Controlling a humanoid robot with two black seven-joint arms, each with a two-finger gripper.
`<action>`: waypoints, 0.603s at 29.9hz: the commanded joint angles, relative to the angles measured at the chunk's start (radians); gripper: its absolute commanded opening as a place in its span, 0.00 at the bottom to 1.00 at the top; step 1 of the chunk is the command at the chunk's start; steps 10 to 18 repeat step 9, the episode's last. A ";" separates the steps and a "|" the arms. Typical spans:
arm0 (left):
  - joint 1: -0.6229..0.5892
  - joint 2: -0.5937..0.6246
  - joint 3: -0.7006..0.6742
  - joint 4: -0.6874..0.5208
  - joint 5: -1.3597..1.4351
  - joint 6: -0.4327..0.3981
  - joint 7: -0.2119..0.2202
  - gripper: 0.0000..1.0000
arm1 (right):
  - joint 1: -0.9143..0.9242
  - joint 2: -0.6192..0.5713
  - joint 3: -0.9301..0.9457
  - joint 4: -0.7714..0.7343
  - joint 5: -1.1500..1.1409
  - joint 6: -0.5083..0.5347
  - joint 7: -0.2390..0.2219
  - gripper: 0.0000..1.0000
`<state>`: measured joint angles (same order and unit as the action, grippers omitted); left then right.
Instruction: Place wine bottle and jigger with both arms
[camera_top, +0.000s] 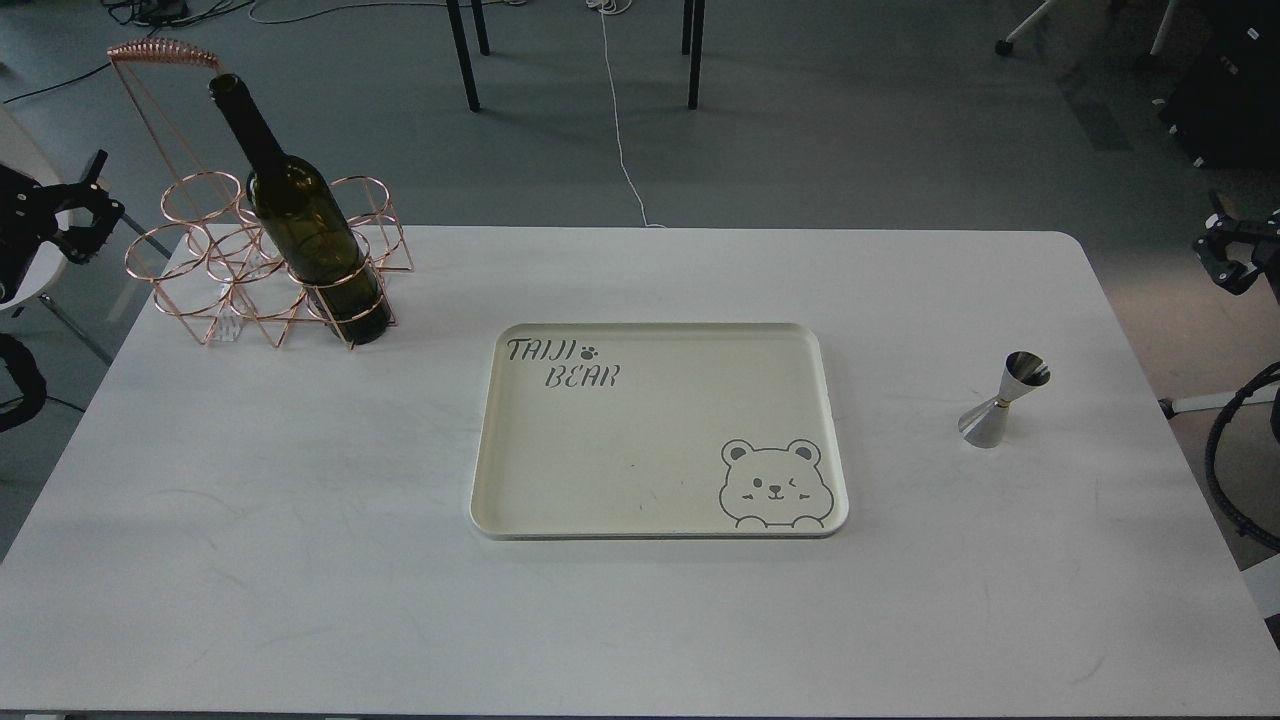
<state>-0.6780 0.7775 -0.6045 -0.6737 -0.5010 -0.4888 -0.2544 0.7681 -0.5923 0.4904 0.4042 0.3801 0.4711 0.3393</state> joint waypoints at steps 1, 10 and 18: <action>0.011 -0.014 -0.014 0.000 -0.001 0.000 -0.002 0.99 | -0.001 0.020 0.002 -0.004 0.002 0.003 0.000 0.99; 0.017 -0.020 -0.018 -0.007 0.001 0.000 -0.017 0.99 | 0.010 0.008 0.002 0.002 -0.009 0.004 0.001 0.99; 0.017 -0.020 -0.018 -0.007 0.001 0.000 -0.017 0.99 | 0.010 0.008 0.002 0.002 -0.009 0.004 0.001 0.99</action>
